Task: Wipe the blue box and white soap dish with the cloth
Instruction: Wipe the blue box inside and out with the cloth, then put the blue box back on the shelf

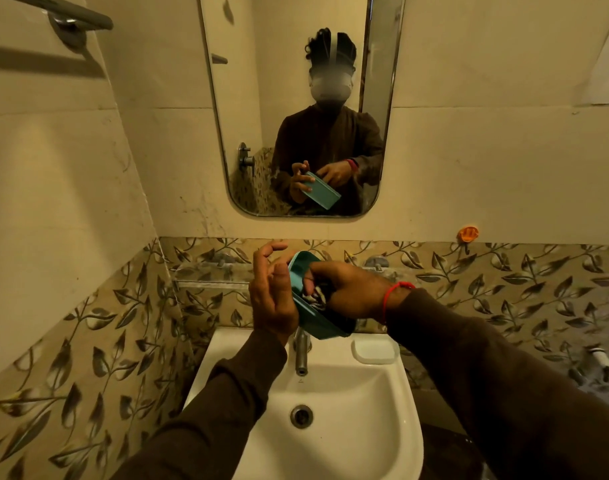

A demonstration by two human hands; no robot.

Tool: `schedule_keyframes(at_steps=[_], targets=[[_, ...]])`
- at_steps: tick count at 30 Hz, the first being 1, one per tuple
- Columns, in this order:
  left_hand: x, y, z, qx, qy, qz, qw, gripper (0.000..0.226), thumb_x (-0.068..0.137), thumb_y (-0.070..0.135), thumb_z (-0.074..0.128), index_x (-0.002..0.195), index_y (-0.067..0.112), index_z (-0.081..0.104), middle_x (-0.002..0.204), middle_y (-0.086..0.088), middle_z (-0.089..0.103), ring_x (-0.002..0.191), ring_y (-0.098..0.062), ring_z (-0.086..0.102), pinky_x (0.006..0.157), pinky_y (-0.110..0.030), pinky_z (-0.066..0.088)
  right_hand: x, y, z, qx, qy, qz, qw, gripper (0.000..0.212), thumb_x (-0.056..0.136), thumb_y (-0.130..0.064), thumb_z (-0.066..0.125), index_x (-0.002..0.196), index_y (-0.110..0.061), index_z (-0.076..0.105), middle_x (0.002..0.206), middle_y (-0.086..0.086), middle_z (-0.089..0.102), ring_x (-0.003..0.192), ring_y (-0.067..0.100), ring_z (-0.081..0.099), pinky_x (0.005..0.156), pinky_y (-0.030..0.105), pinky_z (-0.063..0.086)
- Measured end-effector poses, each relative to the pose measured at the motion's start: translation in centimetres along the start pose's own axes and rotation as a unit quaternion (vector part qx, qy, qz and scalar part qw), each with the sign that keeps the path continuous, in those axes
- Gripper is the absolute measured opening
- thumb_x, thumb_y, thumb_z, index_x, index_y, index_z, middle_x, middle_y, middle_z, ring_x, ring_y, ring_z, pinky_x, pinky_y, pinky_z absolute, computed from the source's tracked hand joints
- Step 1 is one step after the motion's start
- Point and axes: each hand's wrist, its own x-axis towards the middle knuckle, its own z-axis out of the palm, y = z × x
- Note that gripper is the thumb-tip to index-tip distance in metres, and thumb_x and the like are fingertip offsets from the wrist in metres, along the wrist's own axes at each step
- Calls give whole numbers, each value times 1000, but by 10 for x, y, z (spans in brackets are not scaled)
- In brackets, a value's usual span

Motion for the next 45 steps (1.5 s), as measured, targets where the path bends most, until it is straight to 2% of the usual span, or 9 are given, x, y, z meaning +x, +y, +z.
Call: schedule_keyframes(at_steps=[6,11,16,20,25,30,35,40,45], targets=[[0,6,7,-20,-10,-29,999,56,91,77,32,132,40,45,116,6,70,97,-21,73,75,-37,62,1,9,-1,494,51,-28,868,39,79,25,46,83,-13,53,107,16,60,102,33,60,77,39,58],[3,-3,-6,13,8,-47,999,71,91,79,25,127,25,53,117,-2,63,101,-15,66,77,-37,58,2,19,-29,620,123,-76,771,34,74,11,49,91,-16,62,107,12,65,102,31,61,84,43,55],[7,-7,-20,-38,78,-117,989,96,78,92,27,124,11,50,115,-6,58,94,-18,65,69,-41,60,-2,45,-37,451,167,56,875,23,77,-17,43,78,-16,66,74,8,65,72,25,61,69,36,53],[11,-4,-20,-44,86,-110,989,93,79,90,30,124,10,46,112,3,59,88,-3,66,67,-33,60,7,64,-9,309,170,155,923,42,83,-54,58,105,-20,69,103,4,73,96,21,67,90,40,51],[9,-19,-20,-53,53,-111,991,80,89,79,34,129,10,42,110,19,63,92,-3,67,70,-24,59,17,57,12,302,230,111,918,35,89,-43,65,118,-25,65,98,-9,68,70,-7,69,51,10,50],[13,-36,-31,-49,16,-144,988,35,102,45,29,129,28,42,114,19,62,101,-7,65,77,-27,58,31,59,17,200,270,87,938,34,94,-33,60,126,-24,63,98,-6,68,68,-8,66,48,4,45],[29,-44,-56,-5,-100,-205,974,83,75,79,59,144,44,31,132,19,52,112,6,62,84,-18,56,60,58,15,141,309,70,938,32,93,-39,58,116,-21,71,100,-5,74,91,9,69,71,18,54],[58,-61,-74,117,-159,-200,960,106,74,42,83,157,33,17,135,21,48,116,9,52,85,1,43,105,55,8,114,302,83,943,33,91,-41,61,115,-22,71,102,0,73,90,14,67,84,32,55],[87,-90,-82,170,-131,-219,952,94,78,18,85,153,19,28,144,-7,53,129,-19,54,99,-24,48,152,51,6,109,299,120,940,30,86,-44,66,108,-23,64,91,-1,69,76,11,64,61,25,49]])
